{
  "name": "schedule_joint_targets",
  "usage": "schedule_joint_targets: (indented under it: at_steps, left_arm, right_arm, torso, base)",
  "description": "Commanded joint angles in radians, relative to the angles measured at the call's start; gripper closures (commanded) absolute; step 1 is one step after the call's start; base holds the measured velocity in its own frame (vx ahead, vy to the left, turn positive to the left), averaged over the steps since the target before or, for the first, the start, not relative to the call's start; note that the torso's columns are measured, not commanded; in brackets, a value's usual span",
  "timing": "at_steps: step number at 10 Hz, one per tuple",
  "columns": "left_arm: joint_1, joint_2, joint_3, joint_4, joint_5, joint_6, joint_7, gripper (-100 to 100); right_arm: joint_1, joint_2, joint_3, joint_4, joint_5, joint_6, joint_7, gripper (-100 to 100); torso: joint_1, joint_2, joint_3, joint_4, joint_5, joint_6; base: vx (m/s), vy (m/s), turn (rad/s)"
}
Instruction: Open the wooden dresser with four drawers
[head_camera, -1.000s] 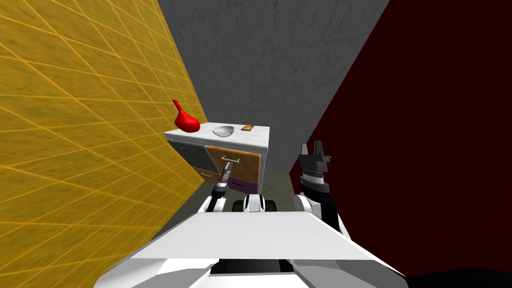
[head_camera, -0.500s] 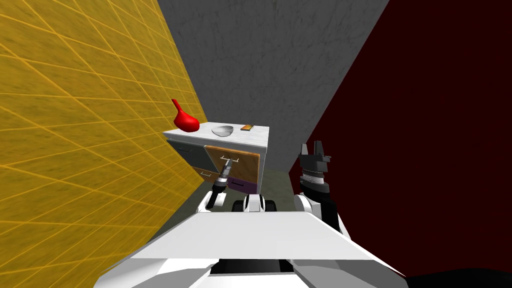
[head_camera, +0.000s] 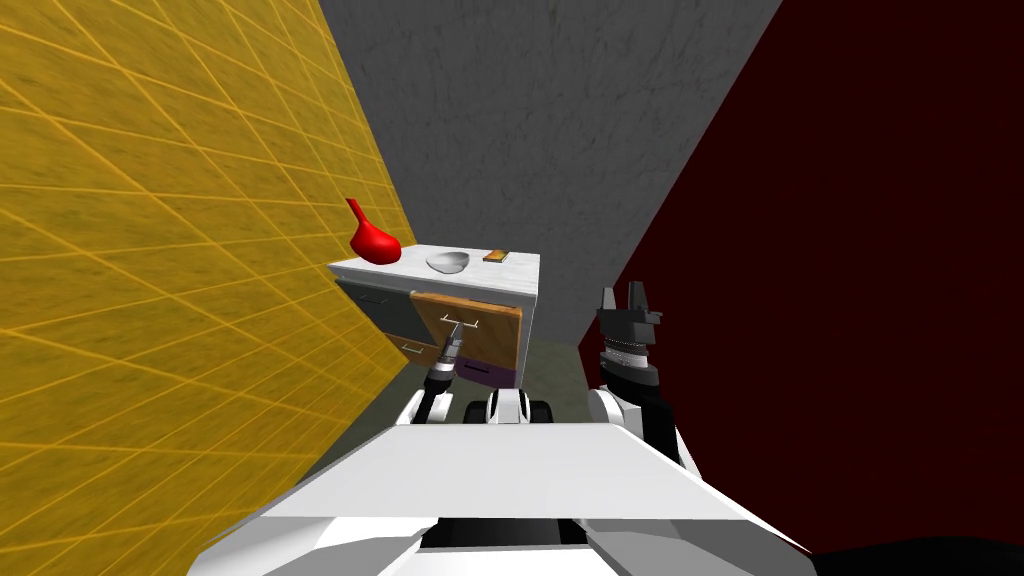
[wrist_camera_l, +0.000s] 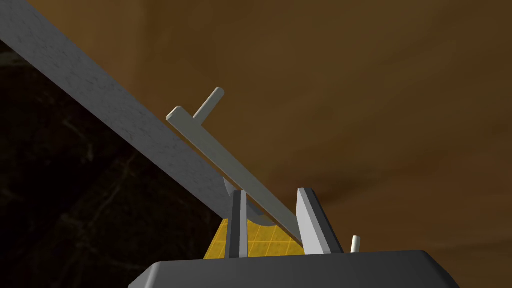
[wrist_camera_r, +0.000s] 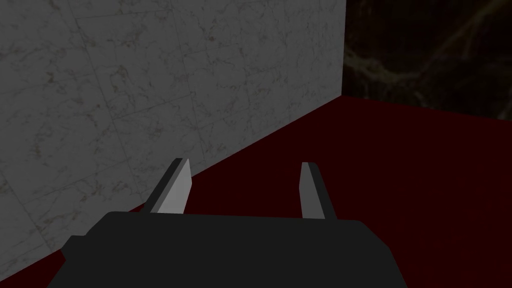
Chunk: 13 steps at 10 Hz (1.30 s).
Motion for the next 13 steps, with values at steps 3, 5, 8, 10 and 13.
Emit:
schedule_joint_targets:
  at_steps: [3, 5, 8, 10, 13]
  left_arm:
    - [-0.021, 0.019, 0.0, -0.031, -0.002, 0.054, 0.022, 100]
    - [-0.035, 0.032, 0.0, -0.053, -0.004, 0.093, 0.036, 100]
    - [-0.081, 0.029, 0.005, 0.028, 0.011, 0.082, 0.015, 100]
    - [-0.135, 0.029, 0.01, 0.091, 0.027, 0.072, -0.003, 100]
    - [-0.226, 0.03, 0.02, 0.186, 0.058, 0.051, -0.041, 100]
  right_arm:
    - [0.0, 0.0, 0.0, 0.0, 0.0, 0.0, 0.0, 0]
    - [0.0, 0.0, 0.0, 0.0, 0.0, 0.0, 0.0, 0]
    - [0.0, 0.0, 0.0, 0.0, 0.0, 0.0, 0.0, 0]
    - [0.0, 0.0, 0.0, 0.0, 0.0, 0.0, 0.0, 0]
    - [0.0, 0.0, 0.0, 0.0, 0.0, 0.0, 0.0, 0]
  torso:
    - [0.002, 0.009, 0.005, 0.005, 0.0, -0.001]
    - [-0.001, 0.009, 0.004, 0.008, -0.002, 0.0]
    - [0.0, 0.003, 0.0, 0.007, -0.002, 0.0]
    - [0.002, 0.004, 0.002, 0.005, 0.0, 0.0]
    - [0.003, 0.003, 0.001, 0.004, 0.0, -0.001]
  base:
    - [-0.155, 0.004, 0.028]
    - [-0.198, 0.011, 0.027]
    - [-0.1, 0.028, -0.023]
    - [-0.116, 0.031, -0.029]
    - [-0.131, 0.036, -0.038]
